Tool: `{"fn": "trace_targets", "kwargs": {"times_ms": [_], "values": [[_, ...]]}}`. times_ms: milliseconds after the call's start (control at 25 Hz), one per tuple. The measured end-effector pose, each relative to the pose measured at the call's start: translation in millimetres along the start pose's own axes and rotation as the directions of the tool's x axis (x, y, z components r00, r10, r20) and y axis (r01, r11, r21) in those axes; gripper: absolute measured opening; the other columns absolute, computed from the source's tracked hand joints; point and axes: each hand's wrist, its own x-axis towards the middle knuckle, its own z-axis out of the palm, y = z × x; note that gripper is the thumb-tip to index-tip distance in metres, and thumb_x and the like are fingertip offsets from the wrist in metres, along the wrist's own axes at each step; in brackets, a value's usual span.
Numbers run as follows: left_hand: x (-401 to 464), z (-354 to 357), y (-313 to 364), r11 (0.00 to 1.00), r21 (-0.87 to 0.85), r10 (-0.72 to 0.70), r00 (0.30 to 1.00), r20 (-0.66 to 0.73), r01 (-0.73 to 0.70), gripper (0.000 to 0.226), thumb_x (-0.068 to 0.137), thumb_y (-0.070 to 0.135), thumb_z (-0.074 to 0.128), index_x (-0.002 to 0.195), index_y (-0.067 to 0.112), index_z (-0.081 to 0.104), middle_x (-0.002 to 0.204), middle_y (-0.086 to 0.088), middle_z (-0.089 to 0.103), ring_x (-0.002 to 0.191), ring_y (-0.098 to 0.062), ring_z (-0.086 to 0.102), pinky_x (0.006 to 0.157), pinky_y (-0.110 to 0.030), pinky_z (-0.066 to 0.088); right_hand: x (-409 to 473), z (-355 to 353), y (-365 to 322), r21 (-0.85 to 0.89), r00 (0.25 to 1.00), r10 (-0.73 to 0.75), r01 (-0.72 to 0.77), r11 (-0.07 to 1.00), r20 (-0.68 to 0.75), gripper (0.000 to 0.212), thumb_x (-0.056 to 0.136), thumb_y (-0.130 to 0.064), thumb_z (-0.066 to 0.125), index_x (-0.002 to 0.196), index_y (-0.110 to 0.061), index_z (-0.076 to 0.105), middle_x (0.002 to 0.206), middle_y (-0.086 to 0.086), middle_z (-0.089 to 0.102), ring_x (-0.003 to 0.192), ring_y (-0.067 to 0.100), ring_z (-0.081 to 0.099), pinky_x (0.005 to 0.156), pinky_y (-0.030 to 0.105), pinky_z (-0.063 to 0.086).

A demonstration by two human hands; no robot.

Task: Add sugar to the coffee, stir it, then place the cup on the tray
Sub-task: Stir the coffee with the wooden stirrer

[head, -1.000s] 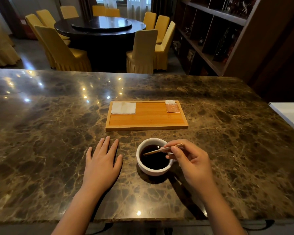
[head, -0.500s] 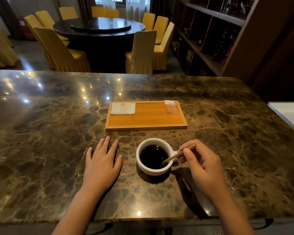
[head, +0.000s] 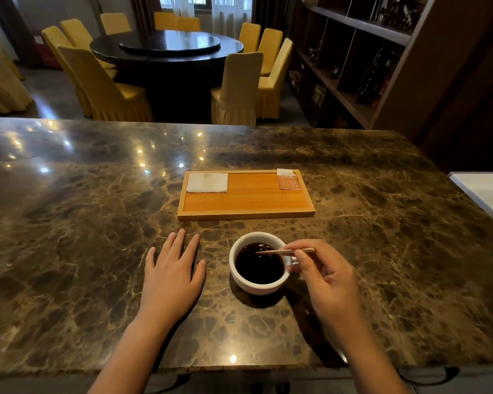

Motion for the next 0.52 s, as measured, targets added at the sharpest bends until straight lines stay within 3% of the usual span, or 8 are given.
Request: {"fn": "trace_targets", "kwargs": {"times_ms": [200, 280, 440, 520], "values": [[0.8, 0.4, -0.3, 1.0, 0.0, 0.0, 1.0, -0.008, 0.0, 0.054, 0.09, 0.046, 0.024, 0.14, 0.026, 0.021, 0.151, -0.005, 0.016, 0.138, -0.017, 0.005, 0.11, -0.047, 0.003, 2.4, -12.1, -6.0, -0.17, 0.997, -0.077, 0.078, 0.982, 0.016, 0.021, 0.087, -0.031, 0.042, 0.087, -0.02, 0.06, 0.081, -0.004, 0.064, 0.074, 0.013, 0.064, 0.06, 0.015, 0.051], [0.8, 0.4, -0.6, 1.0, -0.006, -0.002, 1.0, -0.01, 0.002, 0.051, 0.092, 0.043, 0.031, 0.14, 0.026, 0.021, 0.151, -0.005, 0.016, 0.138, -0.017, 0.005, 0.111, -0.047, 0.003, 2.1, -13.1, -6.7, -0.132, 0.999, -0.049, 0.051, 0.99, 0.02, 0.021, 0.087, -0.031, 0.044, 0.084, -0.018, 0.061, 0.079, 0.0, 0.065, 0.073, 0.013, 0.064, 0.059, 0.015, 0.051], [0.4, 0.0, 0.2, 1.0, -0.006, -0.002, 1.0, -0.007, 0.002, 0.054, 0.09, 0.046, 0.024, 0.14, 0.027, 0.021, 0.151, -0.005, 0.015, 0.138, -0.016, 0.005, 0.11, -0.046, 0.002, 0.8, -5.8, -1.0, 0.034, 0.995, 0.021, -0.024, 0.999, 0.097, 0.019, 0.086, -0.031, 0.05, 0.087, -0.02, 0.066, 0.082, 0.002, 0.068, 0.074, 0.019, 0.068, 0.065, 0.034, 0.059], [0.5, -0.4, 0.3, 1.0, -0.003, -0.001, 1.0, -0.006, 0.001, 0.056, 0.088, 0.048, 0.022, 0.14, 0.027, 0.021, 0.151, -0.005, 0.016, 0.138, -0.017, 0.005, 0.11, -0.046, 0.002, 0.3, 0.0, 1.8, 0.091, 0.995, 0.015, -0.024, 0.996, 0.1, 0.021, 0.085, -0.03, 0.051, 0.09, -0.019, 0.068, 0.088, -0.001, 0.069, 0.076, 0.017, 0.068, 0.065, 0.031, 0.058]]}}
